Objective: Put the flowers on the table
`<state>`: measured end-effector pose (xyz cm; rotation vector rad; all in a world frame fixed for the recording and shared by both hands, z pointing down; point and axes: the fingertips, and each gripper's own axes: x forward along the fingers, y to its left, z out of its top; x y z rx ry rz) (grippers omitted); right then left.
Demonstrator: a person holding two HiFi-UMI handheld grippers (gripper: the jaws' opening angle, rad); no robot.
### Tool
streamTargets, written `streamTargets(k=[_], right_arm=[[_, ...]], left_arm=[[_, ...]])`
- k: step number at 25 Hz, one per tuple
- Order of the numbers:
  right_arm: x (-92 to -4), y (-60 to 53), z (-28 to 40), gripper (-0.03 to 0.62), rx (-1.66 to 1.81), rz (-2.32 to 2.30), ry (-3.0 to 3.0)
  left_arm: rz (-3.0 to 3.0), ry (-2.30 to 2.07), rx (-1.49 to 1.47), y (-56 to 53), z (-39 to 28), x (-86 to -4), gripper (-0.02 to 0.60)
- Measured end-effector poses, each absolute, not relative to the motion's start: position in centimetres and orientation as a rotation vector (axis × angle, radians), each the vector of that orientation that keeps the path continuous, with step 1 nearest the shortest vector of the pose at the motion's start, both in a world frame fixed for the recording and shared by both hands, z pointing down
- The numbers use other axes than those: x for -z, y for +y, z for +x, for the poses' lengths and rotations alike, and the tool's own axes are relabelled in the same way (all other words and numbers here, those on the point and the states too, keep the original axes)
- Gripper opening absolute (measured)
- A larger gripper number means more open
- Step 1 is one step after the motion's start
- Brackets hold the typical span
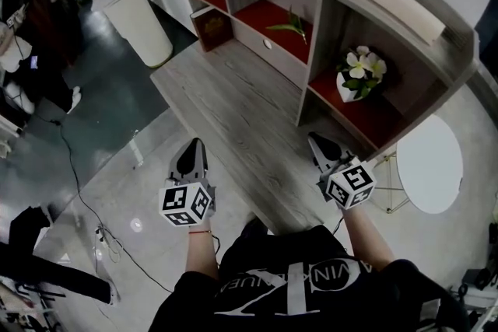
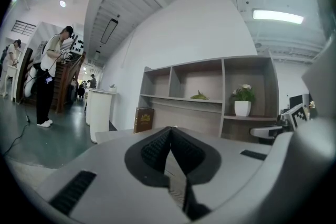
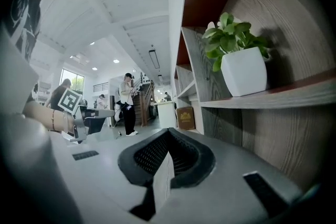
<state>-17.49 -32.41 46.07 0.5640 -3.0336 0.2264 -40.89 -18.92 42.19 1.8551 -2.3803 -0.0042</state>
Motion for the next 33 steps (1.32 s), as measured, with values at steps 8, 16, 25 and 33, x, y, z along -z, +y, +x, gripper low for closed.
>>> streamTargets(k=[8,16,25,33], right_arm=[[-46.02,-32.56,-17.27,0.009,-0.220,0.575,-3.042],[-45.95,-32.30,-17.08,0.009,-0.216,0.589,-3.034],[-46.18,-32.45,-17.05,0.009,-0.221,0.596,-3.030],[-46.50,-32.11,-16.96,0.009,-0.229,0.594,-3.022]], left_arm=[[1.856,-2.386,0.005,-19.00,-40.91,-42.21,0.003],[1.861,-2.382,0.007,-18.86,-40.88,-42.08,0.003],[1.860,-2.385,0.003,-18.99,-40.99,-42.12,0.003],[1.857,-2.379,0.003,-18.93,-40.92,-42.25,0.003]])
